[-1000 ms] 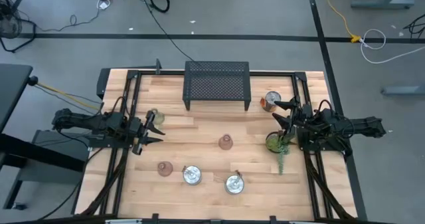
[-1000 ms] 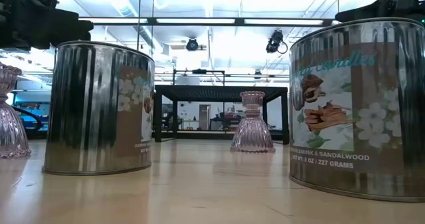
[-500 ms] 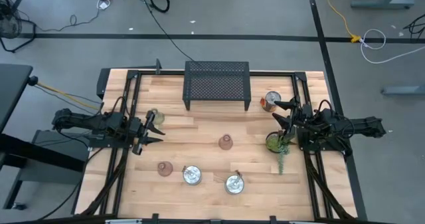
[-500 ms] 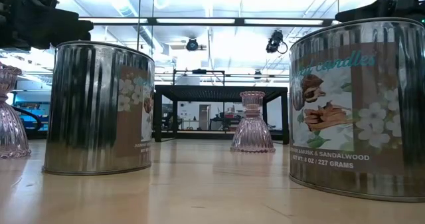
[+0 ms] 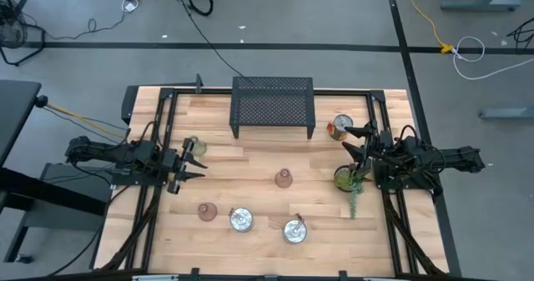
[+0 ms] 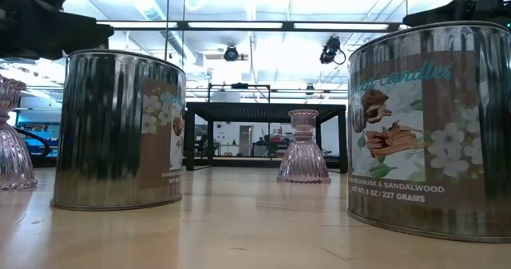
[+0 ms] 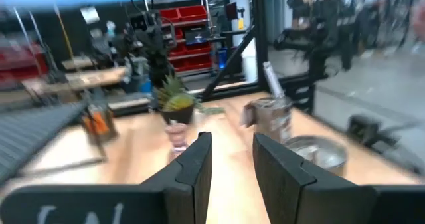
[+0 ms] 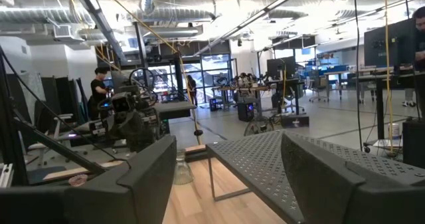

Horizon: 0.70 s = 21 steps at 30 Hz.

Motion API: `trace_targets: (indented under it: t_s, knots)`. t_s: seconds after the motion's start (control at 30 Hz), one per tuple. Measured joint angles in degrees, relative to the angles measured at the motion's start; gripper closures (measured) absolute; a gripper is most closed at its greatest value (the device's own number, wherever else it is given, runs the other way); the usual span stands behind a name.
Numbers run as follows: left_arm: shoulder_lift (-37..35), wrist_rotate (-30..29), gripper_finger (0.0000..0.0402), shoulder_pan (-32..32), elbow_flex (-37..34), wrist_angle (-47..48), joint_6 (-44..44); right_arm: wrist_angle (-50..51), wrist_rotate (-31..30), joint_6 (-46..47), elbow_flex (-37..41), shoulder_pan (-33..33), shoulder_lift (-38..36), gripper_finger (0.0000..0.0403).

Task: Pick & Place candle stick holders
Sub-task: Put the orange scented candle on the shelf

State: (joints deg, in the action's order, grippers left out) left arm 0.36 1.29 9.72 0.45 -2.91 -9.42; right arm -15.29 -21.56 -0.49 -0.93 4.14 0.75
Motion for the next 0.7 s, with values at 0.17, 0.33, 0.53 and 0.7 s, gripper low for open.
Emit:
trace_targets:
  t_s: [0.17, 0.33, 0.53, 0.7]
  knots:
    - [0.0, -0.23, 0.0287, 0.0, 0.0, -0.06, -1.23, -0.02, 0.0, 0.0, 0.0, 0.02, 0.02, 0.0134]
    - [0.0, -0.52, 0.0287, 0.0, 0.0, -0.2, -0.19, -0.02, -0.02, 0.0, 0.0, 0.02, 0.0, 0.0134]
    - [0.0, -1.22, 0.0287, 0.0, 0.0, -1.87, -0.21, -0.04, -0.01, 0.0, 0.0, 0.01, 0.01, 0.0134]
    - [0.0, -1.08, 0.0287, -0.02, 0.0, -1.89, -0.18, -2.23, -0.02, -0.02, 0.02, 0.02, 0.01, 0.0134]
